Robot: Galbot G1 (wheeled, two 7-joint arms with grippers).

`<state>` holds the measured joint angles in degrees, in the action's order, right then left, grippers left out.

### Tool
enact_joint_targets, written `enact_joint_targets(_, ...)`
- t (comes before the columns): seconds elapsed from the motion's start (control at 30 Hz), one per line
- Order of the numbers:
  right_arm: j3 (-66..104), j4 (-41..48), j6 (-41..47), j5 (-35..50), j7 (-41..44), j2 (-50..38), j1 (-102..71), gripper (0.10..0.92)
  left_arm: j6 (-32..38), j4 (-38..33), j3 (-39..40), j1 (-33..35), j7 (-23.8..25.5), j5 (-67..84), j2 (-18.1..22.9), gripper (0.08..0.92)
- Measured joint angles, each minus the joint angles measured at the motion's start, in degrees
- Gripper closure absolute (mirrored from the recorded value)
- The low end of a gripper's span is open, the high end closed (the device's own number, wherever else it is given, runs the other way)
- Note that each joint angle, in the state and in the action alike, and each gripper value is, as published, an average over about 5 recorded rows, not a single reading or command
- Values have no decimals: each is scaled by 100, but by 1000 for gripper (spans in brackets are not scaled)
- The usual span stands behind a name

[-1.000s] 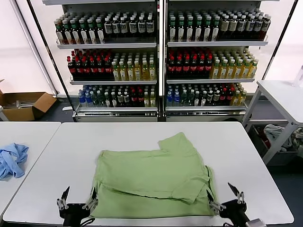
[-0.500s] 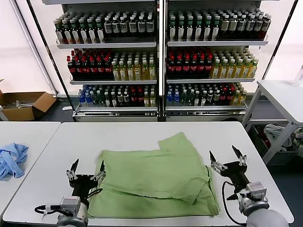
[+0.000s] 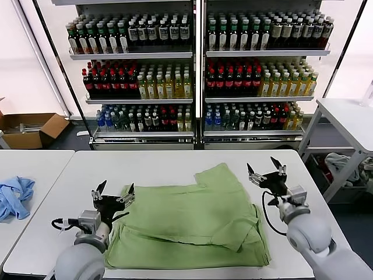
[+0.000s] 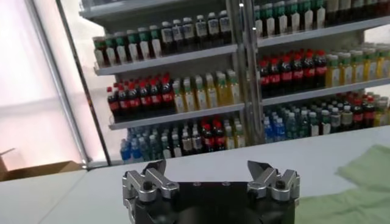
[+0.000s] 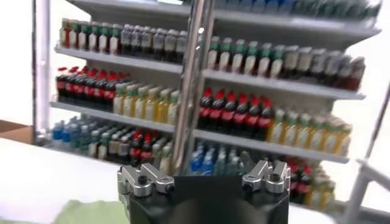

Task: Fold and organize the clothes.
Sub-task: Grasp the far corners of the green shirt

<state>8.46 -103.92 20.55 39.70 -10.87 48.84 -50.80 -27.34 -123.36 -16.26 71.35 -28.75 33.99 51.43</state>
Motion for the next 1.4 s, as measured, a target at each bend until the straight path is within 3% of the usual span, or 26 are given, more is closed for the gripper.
enact_joint_targets(0.27, -902, 1082, 659, 683, 452, 294, 1311, 203, -300, 452, 99, -612, 382, 576, -162, 177)
enact_joint_targets(0.63, -1642, 2174, 1052, 952, 943, 599, 2268, 203, -473, 1338, 275, -1256, 826, 868, -156, 177)
enact_joint_targets(1.4, -1787, 2894, 1242, 700, 1222, 839, 2500, 203, -565, 2653, 498, -1768, 1224, 851, 17, 177)
